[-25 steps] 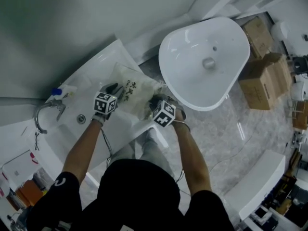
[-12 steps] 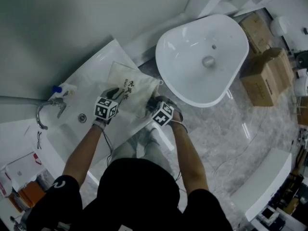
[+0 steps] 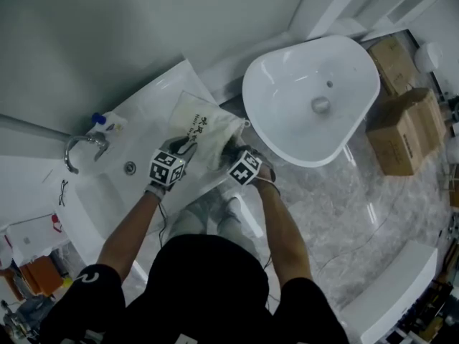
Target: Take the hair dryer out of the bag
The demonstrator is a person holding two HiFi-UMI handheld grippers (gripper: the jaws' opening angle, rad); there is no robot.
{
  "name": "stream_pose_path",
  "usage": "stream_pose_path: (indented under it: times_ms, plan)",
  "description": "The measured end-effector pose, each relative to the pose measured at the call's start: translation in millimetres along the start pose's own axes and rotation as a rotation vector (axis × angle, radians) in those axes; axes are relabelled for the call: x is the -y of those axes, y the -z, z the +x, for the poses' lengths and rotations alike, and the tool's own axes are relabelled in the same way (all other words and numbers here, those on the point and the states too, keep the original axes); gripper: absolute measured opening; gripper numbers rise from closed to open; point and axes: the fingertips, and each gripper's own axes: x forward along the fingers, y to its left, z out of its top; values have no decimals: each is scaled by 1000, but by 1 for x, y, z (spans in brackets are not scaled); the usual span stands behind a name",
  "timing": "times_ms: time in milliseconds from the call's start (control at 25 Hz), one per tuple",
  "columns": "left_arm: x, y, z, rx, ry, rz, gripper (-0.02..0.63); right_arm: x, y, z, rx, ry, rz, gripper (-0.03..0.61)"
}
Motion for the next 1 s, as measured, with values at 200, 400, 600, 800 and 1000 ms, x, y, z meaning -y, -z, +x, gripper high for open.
stream_pose_path:
  times_ms: [200,400,600,800,1000]
  plan:
    - [21,1,0,-1,-3,9,112,-7,23,-22,17,-2,-1,161]
    - [45,1,0,10,-7,22,112,-15,52,-48,52,15,2,160]
    - [65,1,1,15,-13,17,112,-11,75,-74,88,51,32,160]
    - [85,4,3,13,-7,12,112,-3,95,-89,100,97,77,160]
    - [96,11,7,5,-2,-3,112,4,107,-98,116,138,140,159]
